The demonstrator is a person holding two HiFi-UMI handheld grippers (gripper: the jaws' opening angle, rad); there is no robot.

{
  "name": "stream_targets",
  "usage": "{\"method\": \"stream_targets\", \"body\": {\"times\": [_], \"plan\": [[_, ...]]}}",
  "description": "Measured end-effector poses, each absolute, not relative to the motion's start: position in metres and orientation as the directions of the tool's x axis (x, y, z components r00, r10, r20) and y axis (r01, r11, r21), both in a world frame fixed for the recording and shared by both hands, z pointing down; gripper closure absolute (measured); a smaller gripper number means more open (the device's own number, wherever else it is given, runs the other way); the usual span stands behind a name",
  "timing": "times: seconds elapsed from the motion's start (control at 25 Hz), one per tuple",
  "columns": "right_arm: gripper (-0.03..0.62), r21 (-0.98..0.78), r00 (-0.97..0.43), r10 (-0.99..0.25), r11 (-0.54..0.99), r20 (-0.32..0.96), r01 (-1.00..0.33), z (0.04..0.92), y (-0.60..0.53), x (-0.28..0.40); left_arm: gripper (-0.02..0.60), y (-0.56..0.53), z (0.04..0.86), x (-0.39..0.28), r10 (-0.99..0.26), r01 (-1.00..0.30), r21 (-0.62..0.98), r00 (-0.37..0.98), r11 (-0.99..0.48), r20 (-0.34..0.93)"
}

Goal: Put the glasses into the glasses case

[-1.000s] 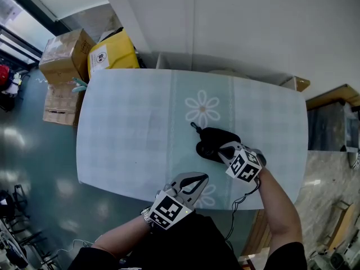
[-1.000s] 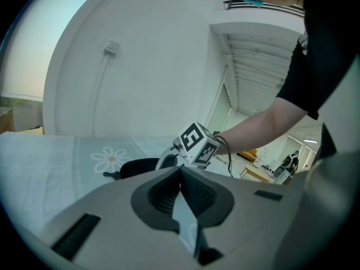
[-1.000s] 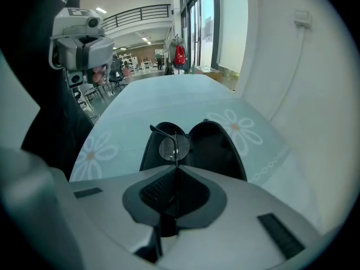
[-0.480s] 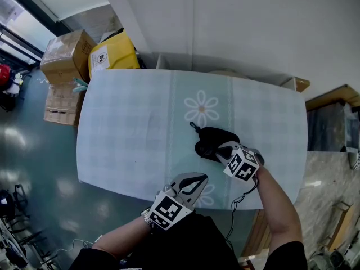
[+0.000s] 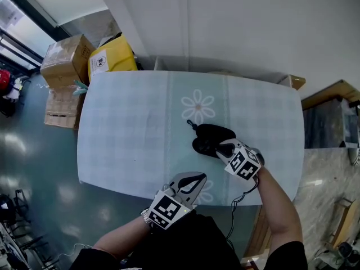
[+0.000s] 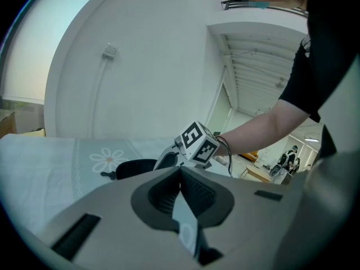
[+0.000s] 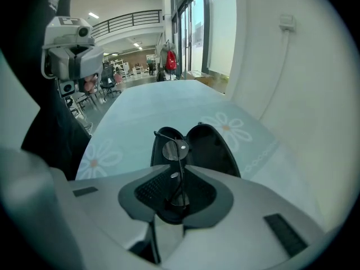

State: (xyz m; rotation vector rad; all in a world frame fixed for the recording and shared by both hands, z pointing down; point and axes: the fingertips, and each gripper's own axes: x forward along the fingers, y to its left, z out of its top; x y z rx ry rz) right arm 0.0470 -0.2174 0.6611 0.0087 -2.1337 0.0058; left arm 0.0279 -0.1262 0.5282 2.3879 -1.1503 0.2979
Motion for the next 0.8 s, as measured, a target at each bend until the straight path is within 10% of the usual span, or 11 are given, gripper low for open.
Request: {"method": "stream_targets", "body": {"times": [0.8], "plan": [[0.571,0.092,-0.751,-0.455,0.877,0.478,-0.472,0.503,-0.166,0.094,0.555,-0.079,0.487,0.037,-0.741,-0.81,0.236,0.586,-0.536,0.328]]}}
